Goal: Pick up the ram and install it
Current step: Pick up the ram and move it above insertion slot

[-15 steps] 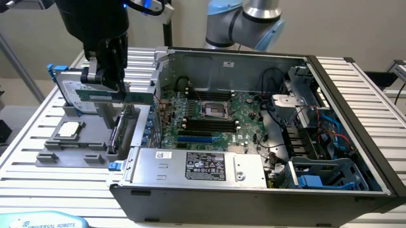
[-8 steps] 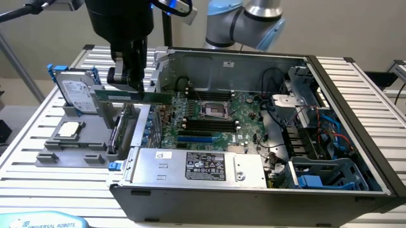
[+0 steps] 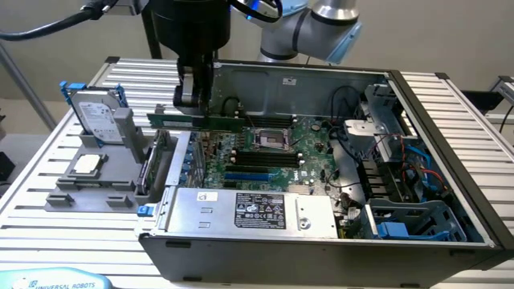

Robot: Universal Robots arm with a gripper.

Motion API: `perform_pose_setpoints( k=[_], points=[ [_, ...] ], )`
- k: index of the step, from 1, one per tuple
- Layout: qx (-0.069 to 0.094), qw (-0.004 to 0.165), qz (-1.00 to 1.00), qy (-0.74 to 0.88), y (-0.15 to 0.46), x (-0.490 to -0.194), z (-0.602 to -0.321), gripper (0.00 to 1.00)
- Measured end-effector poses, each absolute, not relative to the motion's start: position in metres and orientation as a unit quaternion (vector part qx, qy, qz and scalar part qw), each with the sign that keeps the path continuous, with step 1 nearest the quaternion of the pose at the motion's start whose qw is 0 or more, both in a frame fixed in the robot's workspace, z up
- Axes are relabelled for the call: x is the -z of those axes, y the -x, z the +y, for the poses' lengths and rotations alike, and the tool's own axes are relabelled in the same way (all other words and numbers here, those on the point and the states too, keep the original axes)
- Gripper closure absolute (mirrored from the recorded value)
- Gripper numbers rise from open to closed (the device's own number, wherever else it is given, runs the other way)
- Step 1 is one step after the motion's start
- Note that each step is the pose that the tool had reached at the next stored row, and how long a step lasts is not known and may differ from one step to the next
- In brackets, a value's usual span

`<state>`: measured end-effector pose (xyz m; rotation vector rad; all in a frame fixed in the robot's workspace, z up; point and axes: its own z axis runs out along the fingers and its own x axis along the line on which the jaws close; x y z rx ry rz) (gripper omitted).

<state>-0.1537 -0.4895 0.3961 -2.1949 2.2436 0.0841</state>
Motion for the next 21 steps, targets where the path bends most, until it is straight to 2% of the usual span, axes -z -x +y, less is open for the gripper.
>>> perform_pose_setpoints(
  k=[11,21],
  points=[
    [-0.027,0.001,0.715,0.699,0.105,-0.393,-0.480,0.87],
    [-0.027,0.001,0.715,0.699,0.077,-0.379,-0.447,0.87]
  ],
)
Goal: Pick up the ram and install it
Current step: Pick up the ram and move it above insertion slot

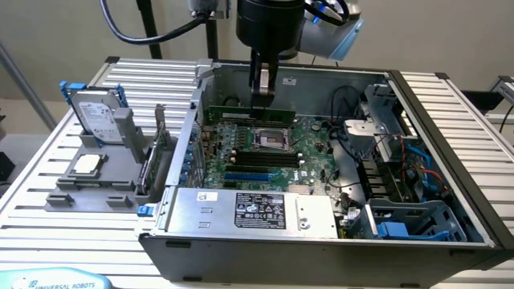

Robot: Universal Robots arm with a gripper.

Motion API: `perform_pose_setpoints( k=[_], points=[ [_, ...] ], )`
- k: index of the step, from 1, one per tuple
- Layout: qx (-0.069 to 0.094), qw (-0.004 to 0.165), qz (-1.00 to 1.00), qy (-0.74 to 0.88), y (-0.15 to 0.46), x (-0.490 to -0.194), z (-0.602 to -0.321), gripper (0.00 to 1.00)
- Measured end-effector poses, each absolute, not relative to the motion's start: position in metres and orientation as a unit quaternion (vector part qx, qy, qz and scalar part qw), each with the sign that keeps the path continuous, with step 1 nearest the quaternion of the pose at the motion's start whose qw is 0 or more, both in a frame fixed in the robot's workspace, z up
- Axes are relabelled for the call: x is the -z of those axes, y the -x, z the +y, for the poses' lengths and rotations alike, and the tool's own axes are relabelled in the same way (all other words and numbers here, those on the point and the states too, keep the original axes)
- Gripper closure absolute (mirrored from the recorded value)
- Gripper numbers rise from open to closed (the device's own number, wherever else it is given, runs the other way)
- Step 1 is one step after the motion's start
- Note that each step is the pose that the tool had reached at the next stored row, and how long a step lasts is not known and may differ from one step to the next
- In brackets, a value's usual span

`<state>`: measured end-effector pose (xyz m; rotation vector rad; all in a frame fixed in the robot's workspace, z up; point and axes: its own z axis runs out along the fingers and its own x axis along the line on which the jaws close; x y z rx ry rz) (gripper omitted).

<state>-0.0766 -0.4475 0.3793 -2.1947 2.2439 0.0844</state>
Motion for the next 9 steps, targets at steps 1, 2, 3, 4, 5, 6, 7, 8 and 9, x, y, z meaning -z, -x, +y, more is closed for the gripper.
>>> perform_pose_setpoints(
  k=[1,2,3,4,5,6,7,8,9],
  points=[
    [-0.027,0.001,0.715,0.699,0.075,-0.378,-0.444,0.87],
    [-0.027,0.001,0.715,0.699,0.073,-0.376,-0.440,0.87],
    [-0.027,0.001,0.715,0.699,0.071,-0.374,-0.436,0.87],
    [-0.027,0.001,0.715,0.699,0.069,-0.372,-0.432,0.87],
    [-0.027,0.001,0.715,0.699,0.068,-0.371,-0.427,0.87],
    [-0.027,0.001,0.715,0.699,0.066,-0.369,-0.423,0.87],
    [-0.027,0.001,0.715,0.699,0.064,-0.367,-0.419,0.87],
    [-0.027,0.001,0.715,0.699,0.062,-0.365,-0.415,0.87],
    [-0.027,0.001,0.715,0.699,0.060,-0.364,-0.411,0.87]
  ],
)
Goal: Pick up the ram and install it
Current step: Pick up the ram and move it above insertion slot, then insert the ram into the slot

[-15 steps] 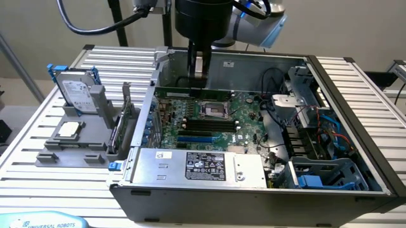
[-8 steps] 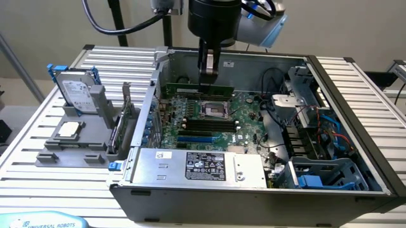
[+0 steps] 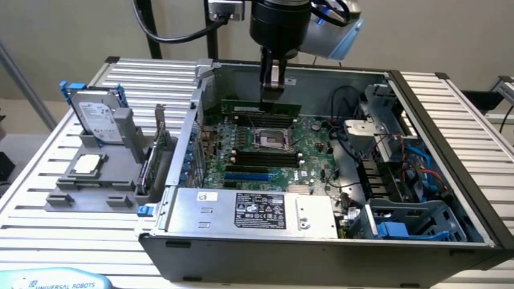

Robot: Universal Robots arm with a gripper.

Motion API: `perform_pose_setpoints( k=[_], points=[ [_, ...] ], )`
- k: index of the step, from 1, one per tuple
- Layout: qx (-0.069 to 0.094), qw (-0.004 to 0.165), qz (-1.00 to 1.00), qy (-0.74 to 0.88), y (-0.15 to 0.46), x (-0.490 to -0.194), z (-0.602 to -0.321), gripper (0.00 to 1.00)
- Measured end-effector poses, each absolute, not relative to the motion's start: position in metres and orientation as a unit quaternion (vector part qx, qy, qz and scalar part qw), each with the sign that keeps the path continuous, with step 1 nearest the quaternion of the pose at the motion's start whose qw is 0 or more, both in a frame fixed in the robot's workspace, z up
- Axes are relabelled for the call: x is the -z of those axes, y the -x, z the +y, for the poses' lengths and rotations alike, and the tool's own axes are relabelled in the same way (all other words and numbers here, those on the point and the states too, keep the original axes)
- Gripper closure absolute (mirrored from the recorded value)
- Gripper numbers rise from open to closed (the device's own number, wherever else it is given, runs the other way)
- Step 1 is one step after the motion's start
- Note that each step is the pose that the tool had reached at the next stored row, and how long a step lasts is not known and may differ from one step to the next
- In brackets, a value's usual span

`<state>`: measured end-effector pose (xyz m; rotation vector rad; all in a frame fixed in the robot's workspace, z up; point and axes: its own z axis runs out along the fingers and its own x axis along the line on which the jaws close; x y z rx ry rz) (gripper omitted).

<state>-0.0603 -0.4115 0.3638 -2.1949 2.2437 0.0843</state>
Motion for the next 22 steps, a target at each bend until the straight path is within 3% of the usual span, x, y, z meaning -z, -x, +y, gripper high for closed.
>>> perform_pose_setpoints(
  k=[7,22],
  points=[
    [-0.027,0.001,0.715,0.699,0.045,-0.355,-0.393,0.87],
    [-0.027,0.001,0.715,0.699,0.035,-0.353,-0.392,0.87]
  ],
)
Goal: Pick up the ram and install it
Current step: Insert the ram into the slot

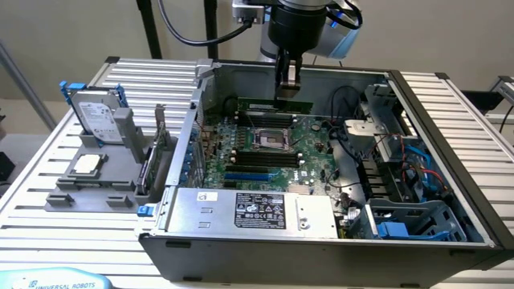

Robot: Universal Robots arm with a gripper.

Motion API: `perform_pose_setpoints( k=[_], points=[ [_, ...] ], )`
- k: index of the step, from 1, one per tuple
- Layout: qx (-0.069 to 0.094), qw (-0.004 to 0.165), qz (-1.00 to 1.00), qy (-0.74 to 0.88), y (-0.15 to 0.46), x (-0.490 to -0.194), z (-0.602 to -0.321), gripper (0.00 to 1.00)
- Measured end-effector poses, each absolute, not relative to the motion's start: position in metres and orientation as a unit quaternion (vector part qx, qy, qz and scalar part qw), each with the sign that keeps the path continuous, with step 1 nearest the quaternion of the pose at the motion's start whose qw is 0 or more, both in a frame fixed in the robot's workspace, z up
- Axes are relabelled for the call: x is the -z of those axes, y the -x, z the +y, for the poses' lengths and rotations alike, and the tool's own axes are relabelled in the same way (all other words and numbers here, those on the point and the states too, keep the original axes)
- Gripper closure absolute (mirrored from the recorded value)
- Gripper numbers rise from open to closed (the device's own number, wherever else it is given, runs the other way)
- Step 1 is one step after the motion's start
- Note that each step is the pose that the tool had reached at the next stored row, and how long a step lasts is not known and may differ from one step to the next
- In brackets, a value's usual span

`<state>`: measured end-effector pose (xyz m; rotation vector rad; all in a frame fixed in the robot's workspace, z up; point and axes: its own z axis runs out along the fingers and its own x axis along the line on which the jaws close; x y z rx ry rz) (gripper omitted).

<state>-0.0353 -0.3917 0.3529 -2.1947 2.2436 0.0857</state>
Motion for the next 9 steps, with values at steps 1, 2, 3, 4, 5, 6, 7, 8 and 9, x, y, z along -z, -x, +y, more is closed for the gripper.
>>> perform_pose_setpoints(
  k=[1,2,3,4,5,6,7,8,9],
  points=[
    [-0.027,0.001,0.715,0.699,0.0353,-0.3529,-0.3917,0.87],
    [-0.027,0.001,0.715,0.699,0.0353,-0.3529,-0.3917,0.87],
    [-0.027,0.001,0.715,0.699,0.0353,-0.3529,-0.3917,0.87],
    [-0.027,0.001,0.715,0.699,0.0353,-0.3529,-0.3917,0.87],
    [-0.027,0.001,0.715,0.699,0.0353,-0.3529,-0.3917,0.87],
    [-0.027,0.001,0.715,0.699,0.0353,-0.3529,-0.3917,0.87],
    [-0.027,0.001,0.715,0.699,0.0353,-0.3529,-0.3917,0.87],
    [-0.027,0.001,0.715,0.699,0.0353,-0.3529,-0.3917,0.87],
    [-0.027,0.001,0.715,0.699,0.0353,-0.3529,-0.3917,0.87]
  ],
)
